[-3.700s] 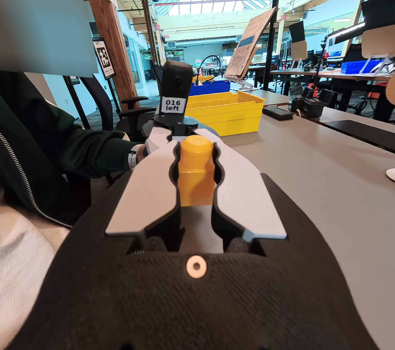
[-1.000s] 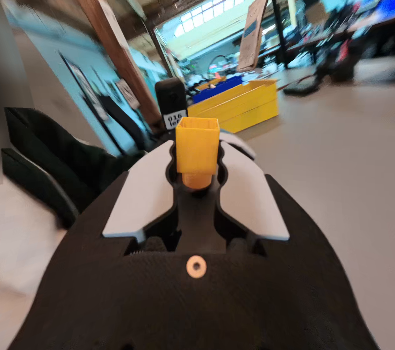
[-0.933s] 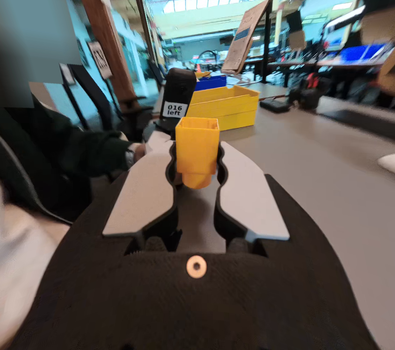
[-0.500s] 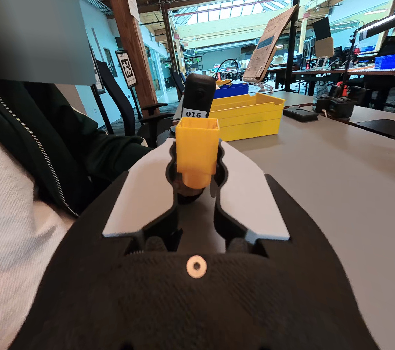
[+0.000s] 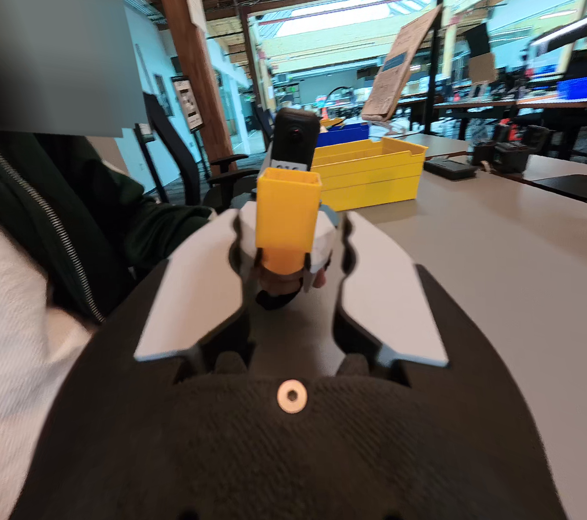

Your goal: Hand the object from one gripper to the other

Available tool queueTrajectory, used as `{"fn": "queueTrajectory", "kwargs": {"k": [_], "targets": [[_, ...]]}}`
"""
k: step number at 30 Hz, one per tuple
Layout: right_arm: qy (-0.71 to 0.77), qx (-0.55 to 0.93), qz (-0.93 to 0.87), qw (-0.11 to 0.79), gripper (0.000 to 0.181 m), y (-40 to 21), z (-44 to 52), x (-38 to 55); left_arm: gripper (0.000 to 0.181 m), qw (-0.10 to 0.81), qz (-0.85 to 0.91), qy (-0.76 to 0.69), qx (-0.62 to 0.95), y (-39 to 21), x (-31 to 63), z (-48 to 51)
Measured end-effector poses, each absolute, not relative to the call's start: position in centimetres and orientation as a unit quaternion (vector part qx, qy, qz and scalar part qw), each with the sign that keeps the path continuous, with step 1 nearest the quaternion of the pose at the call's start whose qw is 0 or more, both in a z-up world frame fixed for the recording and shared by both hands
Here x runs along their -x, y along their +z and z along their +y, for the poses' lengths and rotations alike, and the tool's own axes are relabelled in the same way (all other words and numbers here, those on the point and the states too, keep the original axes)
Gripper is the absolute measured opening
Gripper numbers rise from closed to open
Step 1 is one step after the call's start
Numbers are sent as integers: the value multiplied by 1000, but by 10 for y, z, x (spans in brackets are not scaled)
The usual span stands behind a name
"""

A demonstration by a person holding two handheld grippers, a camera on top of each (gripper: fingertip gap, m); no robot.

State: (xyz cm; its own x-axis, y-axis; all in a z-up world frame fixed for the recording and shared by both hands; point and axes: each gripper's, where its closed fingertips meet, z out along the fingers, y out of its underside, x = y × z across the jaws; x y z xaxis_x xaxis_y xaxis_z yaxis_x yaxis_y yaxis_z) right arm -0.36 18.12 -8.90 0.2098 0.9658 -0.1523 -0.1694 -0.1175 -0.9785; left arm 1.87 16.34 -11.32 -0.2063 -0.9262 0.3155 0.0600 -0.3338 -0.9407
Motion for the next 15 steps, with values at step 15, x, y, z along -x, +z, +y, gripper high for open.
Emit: {"fn": "queueTrajectory", "kwargs": {"k": [15], "targets": [[441,571,-292,627,119,-85,212,-18,29,437,427,-591,527,-116,-12,184]]}}
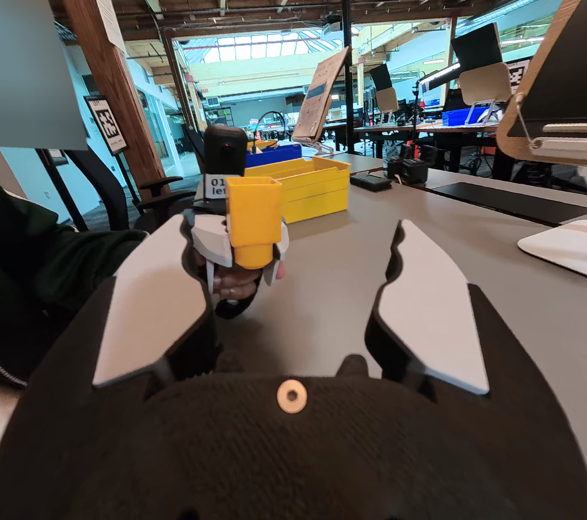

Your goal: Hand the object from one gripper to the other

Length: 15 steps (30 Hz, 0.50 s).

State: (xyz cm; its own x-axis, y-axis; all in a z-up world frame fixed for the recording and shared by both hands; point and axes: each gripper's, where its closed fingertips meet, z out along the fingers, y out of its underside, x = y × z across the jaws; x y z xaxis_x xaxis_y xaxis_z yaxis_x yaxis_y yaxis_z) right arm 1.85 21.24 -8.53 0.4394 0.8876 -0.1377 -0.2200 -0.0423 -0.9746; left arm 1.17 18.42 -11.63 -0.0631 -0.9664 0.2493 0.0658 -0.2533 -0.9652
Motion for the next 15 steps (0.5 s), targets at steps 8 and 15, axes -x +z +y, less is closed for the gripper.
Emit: {"fn": "queueTrajectory", "kwargs": {"k": [8,15], "targets": [[308,655,-236,649,59,-96,227,-23,29,557,358,-377,648,-135,6,238],[320,664,-177,652,64,-94,222,-6,29,588,383,-302,645,-138,-11,223]]}}
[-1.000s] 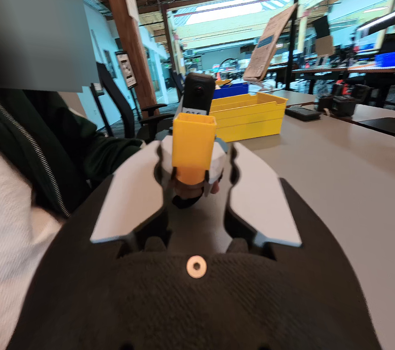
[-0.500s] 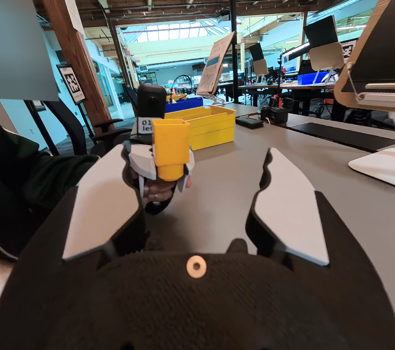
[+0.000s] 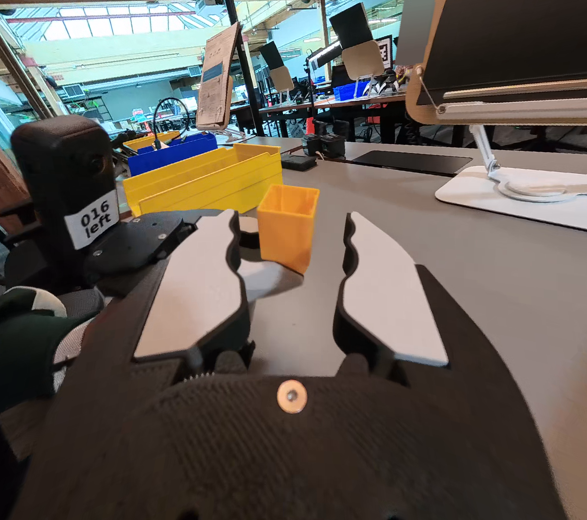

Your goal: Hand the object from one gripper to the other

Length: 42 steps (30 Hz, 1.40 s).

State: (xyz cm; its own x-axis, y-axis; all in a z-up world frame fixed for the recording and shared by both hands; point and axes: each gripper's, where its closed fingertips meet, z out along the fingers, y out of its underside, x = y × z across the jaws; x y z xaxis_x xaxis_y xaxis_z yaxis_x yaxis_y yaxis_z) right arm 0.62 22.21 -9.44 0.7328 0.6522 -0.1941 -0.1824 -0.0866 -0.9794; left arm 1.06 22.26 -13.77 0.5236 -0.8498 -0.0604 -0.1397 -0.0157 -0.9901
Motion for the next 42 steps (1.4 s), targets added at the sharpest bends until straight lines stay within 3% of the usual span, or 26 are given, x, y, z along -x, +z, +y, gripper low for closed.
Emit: {"fn": "queueTrajectory", "kwargs": {"k": [3,5,9,16,19,24,36,42], "targets": [[310,668,-185,651,58,-96,220,-3,29,576,402,-296,648,-146,-18,217],[305,679,-184,642,38,-101,222,-5,29,574,404,-299,647,-149,-20,217],[339,685,-171,621,37,-103,225,-11,29,574,406,-303,643,-149,-20,217],[410,623,-263,612,37,-84,215,-19,88,555,441,-373,598,-141,-30,202],[455,595,-381,542,37,-92,189,-14,79,492,511,-450,543,-142,-35,174],[489,600,-419,474,36,-105,175,-16,67,397,528,-537,525,-145,-30,155],[505,578,-454,453,36,-105,158,-6,59,364,516,-594,499,-133,-26,143],[510,573,-458,449,36,-105,154,-2,38,364,513,-600,494,-129,-22,145]]}}
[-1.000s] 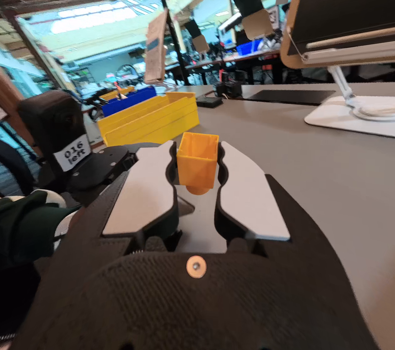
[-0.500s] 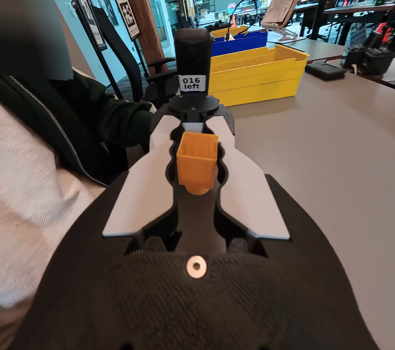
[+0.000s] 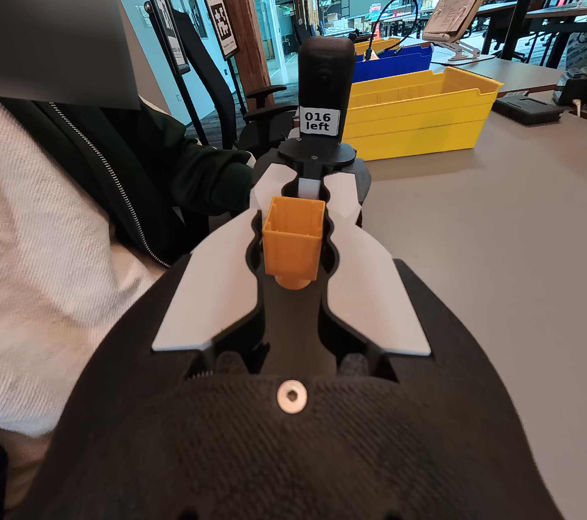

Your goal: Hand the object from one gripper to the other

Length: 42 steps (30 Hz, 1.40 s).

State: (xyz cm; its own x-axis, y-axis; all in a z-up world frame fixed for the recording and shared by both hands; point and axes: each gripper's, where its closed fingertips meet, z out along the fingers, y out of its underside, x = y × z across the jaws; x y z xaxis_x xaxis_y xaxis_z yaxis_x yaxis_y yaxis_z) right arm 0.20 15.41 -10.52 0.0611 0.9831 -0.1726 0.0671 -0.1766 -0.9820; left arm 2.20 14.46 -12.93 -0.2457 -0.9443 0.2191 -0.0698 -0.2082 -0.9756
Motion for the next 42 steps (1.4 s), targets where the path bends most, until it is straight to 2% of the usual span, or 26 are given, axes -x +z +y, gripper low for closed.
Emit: {"fn": "queueTrajectory", "kwargs": {"k": [4,6,7,9,14,25,34,35,37,42], "targets": [[501,558,-455,480,38,-99,157,-2,38,377,502,-602,493,-123,-21,148],[484,555,-426,526,69,-90,168,-5,38,383,490,-608,493,-120,-19,151],[480,556,-412,539,79,-87,173,-7,38,387,485,-609,494,-118,-18,153],[469,559,-391,561,92,-84,181,-12,38,394,475,-611,496,-116,-16,158],[424,550,-377,613,107,-80,192,-20,38,400,453,-620,500,-112,-11,166],[353,523,-454,629,89,-90,180,-6,38,339,368,-691,522,-106,-3,180],[285,522,-482,643,56,-96,180,-6,38,308,283,-736,532,-102,6,200],[266,518,-487,651,56,-95,181,-6,38,295,271,-743,536,-104,6,201],[205,503,-488,683,69,-91,185,-7,38,254,240,-753,558,-111,4,205],[87,464,-549,690,63,-101,182,-1,38,125,135,-815,549,-117,4,207]]}}
